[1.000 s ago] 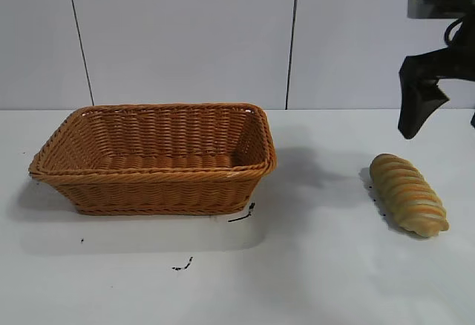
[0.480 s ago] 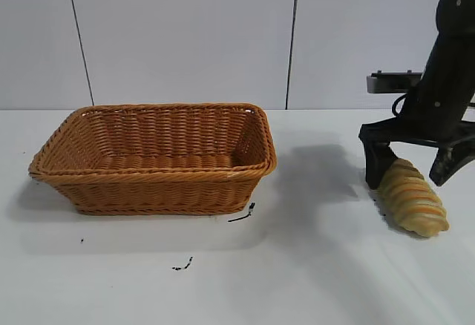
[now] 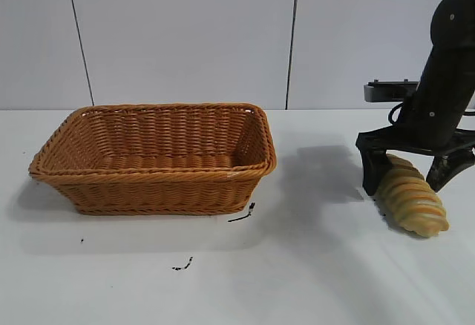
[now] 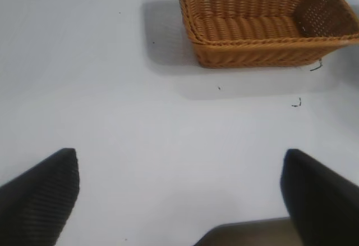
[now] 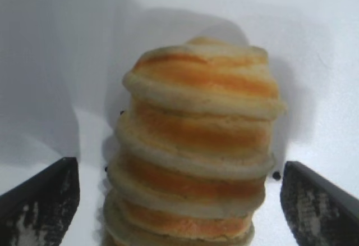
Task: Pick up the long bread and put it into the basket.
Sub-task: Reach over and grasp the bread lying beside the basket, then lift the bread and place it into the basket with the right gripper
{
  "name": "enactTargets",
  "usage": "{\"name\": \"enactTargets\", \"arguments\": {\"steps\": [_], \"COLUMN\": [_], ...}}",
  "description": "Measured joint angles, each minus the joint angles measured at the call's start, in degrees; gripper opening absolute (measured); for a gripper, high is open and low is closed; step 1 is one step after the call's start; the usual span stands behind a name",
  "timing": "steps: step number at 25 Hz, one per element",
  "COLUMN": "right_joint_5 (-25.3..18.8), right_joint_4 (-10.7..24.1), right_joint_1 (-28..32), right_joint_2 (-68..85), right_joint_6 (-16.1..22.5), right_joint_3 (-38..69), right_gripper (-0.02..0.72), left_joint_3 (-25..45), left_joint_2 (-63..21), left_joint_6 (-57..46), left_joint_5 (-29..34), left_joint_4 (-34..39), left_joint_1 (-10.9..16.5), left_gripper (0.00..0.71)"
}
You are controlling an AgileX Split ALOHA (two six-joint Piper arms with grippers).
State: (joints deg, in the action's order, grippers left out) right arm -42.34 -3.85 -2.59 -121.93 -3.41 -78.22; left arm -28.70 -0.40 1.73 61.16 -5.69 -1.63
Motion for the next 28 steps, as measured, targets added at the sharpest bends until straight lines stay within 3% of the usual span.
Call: {"name": "enactTargets", "arguments": {"steps": [3,7,9,18,20,25,28], "right_joint_5": [-0.88,-1.11,-1.25,-3.36,-6.36,-19.00,-22.62], "right_joint_4": [0.00,0.00,-0.12,0.28,0.28,0.13,-0.67], "right_joint_1": [0.00,0.00,0.00,0.00,0.00,0.00,0.00], "right_joint_2": [0.00,0.00,0.00,7.97,11.08,13.17,12.94], "right_joint_6": [0.00,0.02,0.06,0.00,-0.69,-2.70,-3.34], "right_joint_3": [0.00,0.00,0.00,0.00,-1.22,-9.91,-15.85], "right_gripper": [0.538,0.281,0.206,0.166,0.162,0.160,0.160], "left_joint_3": [0.00,0.00,0.00,0.00,0.00,0.00,0.00], "left_joint_2": [0.00,0.00,0.00,0.00,0.00,0.00,0.00], "left_joint_6": [0.00,0.00,0.00,0.00,0.00,0.00,0.00], "left_joint_5": [0.00,0.00,0.00,0.00,0.00,0.00,0.00], "left_joint_4": [0.00,0.00,0.00,0.00,0.00,0.00,0.00], "left_joint_1": [0.00,0.00,0.00,0.00,0.00,0.00,0.00], "left_gripper": [0.698,0.698,0.698,0.698,0.698,0.698,0.698]}}
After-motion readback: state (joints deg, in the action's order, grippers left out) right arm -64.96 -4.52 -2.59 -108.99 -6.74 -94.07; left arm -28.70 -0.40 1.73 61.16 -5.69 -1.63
